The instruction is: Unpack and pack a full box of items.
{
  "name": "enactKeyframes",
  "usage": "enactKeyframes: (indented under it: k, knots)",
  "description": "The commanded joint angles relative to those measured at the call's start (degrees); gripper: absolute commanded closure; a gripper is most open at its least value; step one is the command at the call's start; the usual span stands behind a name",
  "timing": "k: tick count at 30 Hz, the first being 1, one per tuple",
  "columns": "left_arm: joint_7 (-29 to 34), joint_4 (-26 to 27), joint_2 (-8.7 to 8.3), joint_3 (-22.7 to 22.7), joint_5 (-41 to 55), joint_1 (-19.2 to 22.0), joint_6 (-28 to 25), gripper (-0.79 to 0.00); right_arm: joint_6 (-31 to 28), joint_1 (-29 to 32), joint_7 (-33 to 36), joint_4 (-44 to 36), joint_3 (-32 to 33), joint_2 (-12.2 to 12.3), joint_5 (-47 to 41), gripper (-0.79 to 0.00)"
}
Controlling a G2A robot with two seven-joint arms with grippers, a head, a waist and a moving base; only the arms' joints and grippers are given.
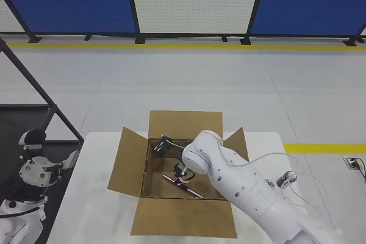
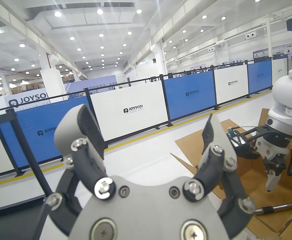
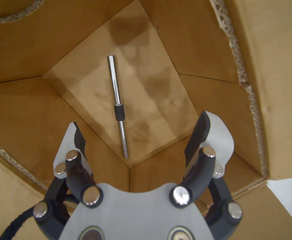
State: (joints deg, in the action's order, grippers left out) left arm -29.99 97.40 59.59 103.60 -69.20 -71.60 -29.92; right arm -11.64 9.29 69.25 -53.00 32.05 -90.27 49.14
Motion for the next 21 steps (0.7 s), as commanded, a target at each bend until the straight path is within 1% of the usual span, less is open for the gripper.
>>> enactKeyframes:
  k: [1, 11, 14, 19, 21]
  knots:
    - [0.3, -0.2, 0.0, -0.2, 0.0, 0.3, 0.1, -0.785, 0.0, -0.5, 0.2, 1.9, -0.4, -0.6, -0.6, -0.785]
    - [0.4, -0.3, -0.01, -0.2, -0.1, 0.3, 0.1, -0.785, 0.0, -0.5, 0.2, 1.9, -0.4, -0.6, -0.6, -0.785]
    - [0.4, -0.3, -0.01, -0.2, -0.1, 0.3, 0.1, -0.785, 0.1, 0.7, -1.5, 1.9, -1.3, -0.7, 1.6, -0.785]
    - [0.4, -0.3, -0.01, -0.2, -0.1, 0.3, 0.1, -0.785, 0.4, 1.6, -2.1, 3.3, -2.9, -1.4, 4.8, -0.785]
    - [0.4, -0.3, -0.01, -0.2, -0.1, 0.3, 0.1, -0.785, -0.8, 1.9, -2.0, 4.4, -3.4, -1.7, 5.1, -0.785]
